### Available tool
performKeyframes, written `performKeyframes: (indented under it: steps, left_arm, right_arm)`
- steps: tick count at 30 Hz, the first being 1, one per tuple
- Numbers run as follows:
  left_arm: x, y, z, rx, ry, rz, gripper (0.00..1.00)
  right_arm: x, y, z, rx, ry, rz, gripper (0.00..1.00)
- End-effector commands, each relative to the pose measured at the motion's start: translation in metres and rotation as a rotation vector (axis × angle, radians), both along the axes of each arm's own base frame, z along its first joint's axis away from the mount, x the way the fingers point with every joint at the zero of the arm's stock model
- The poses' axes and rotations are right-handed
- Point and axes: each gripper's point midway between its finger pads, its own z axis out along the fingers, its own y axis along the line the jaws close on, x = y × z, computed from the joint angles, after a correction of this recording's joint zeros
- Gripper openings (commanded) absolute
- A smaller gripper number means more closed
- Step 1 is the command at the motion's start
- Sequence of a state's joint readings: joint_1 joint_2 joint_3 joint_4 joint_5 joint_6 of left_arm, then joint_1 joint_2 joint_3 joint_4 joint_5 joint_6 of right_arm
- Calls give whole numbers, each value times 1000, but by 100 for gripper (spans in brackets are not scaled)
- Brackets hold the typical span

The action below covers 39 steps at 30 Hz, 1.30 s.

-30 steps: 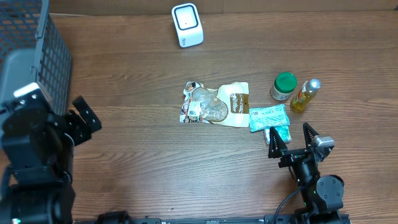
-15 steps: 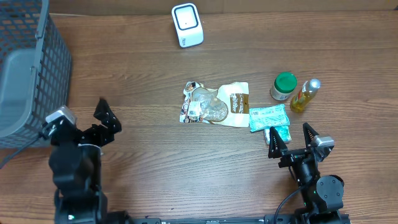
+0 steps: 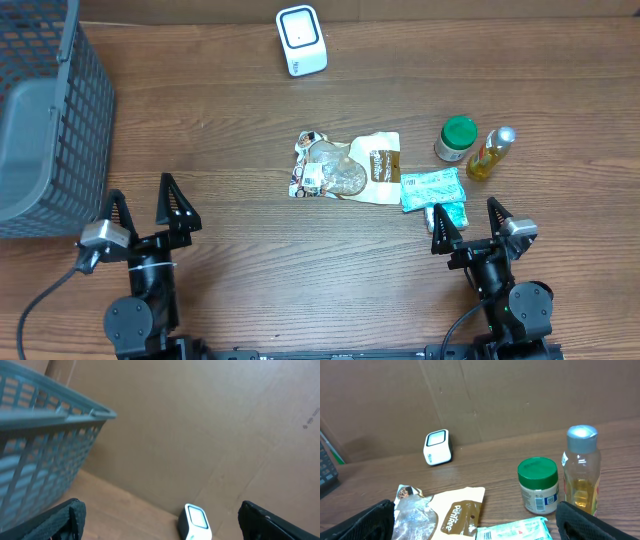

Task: Scan the item barcode

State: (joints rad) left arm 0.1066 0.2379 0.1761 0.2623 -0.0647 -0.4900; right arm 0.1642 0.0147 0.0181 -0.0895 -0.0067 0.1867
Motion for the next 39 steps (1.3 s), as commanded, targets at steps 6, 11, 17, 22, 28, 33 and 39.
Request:
performKeyframes:
  steps: [6,11,17,22,28,33,39]
  left_arm:
    - [-6,7,-44,-209,-29,6,100]
    - [-6,7,-68,-217,55,16,100]
    - [-9,12,-104,-173,205,64,100]
    - [-8,9,-107,94,274,67,99]
    - [-5,-10,-113,468,341,-16,100]
    - [-5,-12,-113,552,349,-21,99]
    - [-5,-15,-113,530,342,-39,100]
  right_arm:
    - [0,-2,-1,1,-8,-13,100]
    - [0,-2,-1,1,-8,-13,100]
    - [0,-2,-1,1,-8,-13,100]
    - [0,-2,-1,1,-8,-13,100]
    - [0,-2,-1,1,-8,-13,100]
    - [0,-2,-1,1,-8,-13,100]
    - [0,-2,-1,1,-8,-13,100]
